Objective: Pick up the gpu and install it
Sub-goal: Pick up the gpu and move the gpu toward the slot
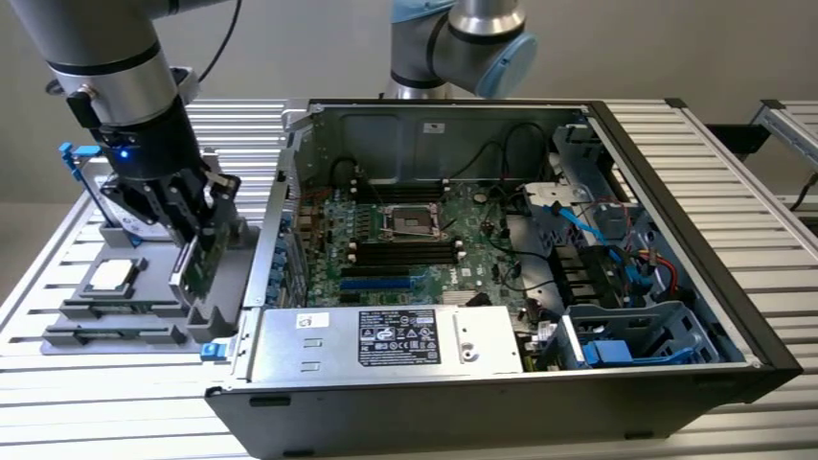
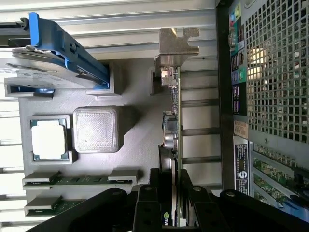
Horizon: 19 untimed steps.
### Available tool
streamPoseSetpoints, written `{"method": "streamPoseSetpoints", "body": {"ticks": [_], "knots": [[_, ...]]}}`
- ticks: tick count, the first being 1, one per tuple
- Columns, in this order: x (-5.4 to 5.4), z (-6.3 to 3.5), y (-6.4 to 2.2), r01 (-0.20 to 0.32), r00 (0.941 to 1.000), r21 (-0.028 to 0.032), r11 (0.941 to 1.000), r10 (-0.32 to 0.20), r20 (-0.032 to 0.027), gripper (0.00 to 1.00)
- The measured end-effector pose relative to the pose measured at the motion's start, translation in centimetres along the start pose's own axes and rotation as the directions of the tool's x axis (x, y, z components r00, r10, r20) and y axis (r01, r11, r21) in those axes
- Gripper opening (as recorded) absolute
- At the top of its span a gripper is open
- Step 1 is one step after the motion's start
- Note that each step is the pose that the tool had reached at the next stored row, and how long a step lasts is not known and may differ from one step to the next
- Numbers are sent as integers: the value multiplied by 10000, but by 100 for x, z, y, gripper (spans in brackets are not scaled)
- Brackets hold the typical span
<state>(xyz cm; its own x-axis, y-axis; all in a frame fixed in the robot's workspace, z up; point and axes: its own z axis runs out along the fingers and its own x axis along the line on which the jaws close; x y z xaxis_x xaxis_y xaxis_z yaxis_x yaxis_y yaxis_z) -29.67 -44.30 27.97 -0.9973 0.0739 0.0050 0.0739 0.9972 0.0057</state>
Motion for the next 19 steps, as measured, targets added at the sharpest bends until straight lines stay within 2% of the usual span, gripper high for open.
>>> {"method": "streamPoseSetpoints", "body": {"ticks": [6, 19], "knots": [[2, -202, 1, -1, 10000, 1, 10000, 1, -1, 27], [5, -787, 5, -1, 10000, 1, 10000, 1, -1, 27]]}}
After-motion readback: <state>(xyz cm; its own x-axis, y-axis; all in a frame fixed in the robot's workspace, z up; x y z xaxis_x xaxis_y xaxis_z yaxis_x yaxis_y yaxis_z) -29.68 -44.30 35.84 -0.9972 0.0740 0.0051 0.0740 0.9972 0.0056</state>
